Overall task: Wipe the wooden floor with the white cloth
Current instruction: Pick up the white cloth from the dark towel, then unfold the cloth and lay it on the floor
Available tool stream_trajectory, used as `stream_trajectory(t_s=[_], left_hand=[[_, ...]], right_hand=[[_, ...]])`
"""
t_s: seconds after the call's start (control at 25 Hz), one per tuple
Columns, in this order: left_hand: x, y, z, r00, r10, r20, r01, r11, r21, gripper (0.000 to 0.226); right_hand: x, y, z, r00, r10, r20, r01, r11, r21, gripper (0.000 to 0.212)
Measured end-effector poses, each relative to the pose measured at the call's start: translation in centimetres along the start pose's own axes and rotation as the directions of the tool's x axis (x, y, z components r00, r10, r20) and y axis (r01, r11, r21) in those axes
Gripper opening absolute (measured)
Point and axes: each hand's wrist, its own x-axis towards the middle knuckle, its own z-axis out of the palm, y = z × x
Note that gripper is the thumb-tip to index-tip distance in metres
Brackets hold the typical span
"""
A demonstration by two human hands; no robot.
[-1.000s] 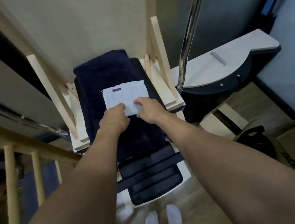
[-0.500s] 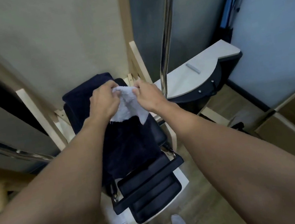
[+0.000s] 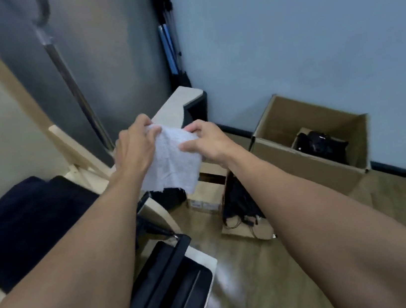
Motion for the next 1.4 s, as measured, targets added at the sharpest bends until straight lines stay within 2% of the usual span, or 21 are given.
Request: stream_trajectory(t_s=[0.08,0.16,0.28,0.48,0.6,0.68,0.84,0.96,1.08,1.2,1.32,1.4], left_hand=[[-1.0,4.3,3.5,0.991,0.104,0.086,-0.104,0.995,-0.004,0.020],[-2.9,9.3,7.7,0.964,0.223,0.144,-0.224,0.975,-0.009,0.025],[-7.8,18.4,14.2,0.912,0.343,0.227,-0.335,0.939,-0.072,0.034],[-16.0,30.4,23.0,0.810,0.494,0.316,-0.443,0.868,-0.224,0.032],[-20.4,36.0,27.8,0.711,0.558,0.427,-0.466,0.830,-0.308,0.022],[-22.1,38.5,30.9,0.659,0.567,0.494,-0.465,0.823,-0.326,0.023],[-23.8,42.5,38.4,0.637,0.503,0.584,-0.369,0.864,-0.343,0.026],[-24.3,45.3,44.5,0.669,0.360,0.650,-0.158,0.924,-0.349,0.023],[-25.1,47.6,49.6,0.635,0.276,0.722,-0.028,0.942,-0.336,0.019],[-27.2,49.3,54.6,0.645,0.239,0.726,-0.026,0.956,-0.291,0.020],[-30.4,49.5,59.6,0.674,0.205,0.709,-0.044,0.970,-0.238,0.020],[-32.6,49.3,62.7,0.699,0.159,0.697,0.004,0.974,-0.226,0.022]], right_hand=[[-2.4,2.7,-5.3,0.980,0.061,-0.188,-0.043,0.994,0.098,0.026],[-5.7,5.4,-10.7,0.919,0.099,-0.381,-0.037,0.985,0.168,0.017],[-11.8,9.6,-19.7,0.822,0.107,-0.559,-0.051,0.992,0.116,0.007],[-21.1,15.9,-32.8,0.693,0.160,-0.703,-0.142,0.986,0.084,0.020],[-25.9,19.7,-39.4,0.574,0.272,-0.772,-0.213,0.960,0.180,0.032],[-27.7,21.7,-42.6,0.524,0.366,-0.769,-0.235,0.930,0.282,0.030],[-28.9,26.2,-48.1,0.507,0.476,-0.718,-0.283,0.879,0.383,0.028],[-29.2,30.0,-52.2,0.483,0.480,-0.732,-0.327,0.875,0.357,0.023],[-29.5,33.1,-55.7,0.505,0.468,-0.725,-0.352,0.879,0.322,0.015],[-29.8,37.6,-59.4,0.502,0.502,-0.704,-0.381,0.860,0.341,0.013],[-30.6,43.0,-62.3,0.542,0.539,-0.644,-0.410,0.839,0.357,0.013],[-31.0,46.4,-63.7,0.561,0.534,-0.633,-0.425,0.841,0.334,0.012]])
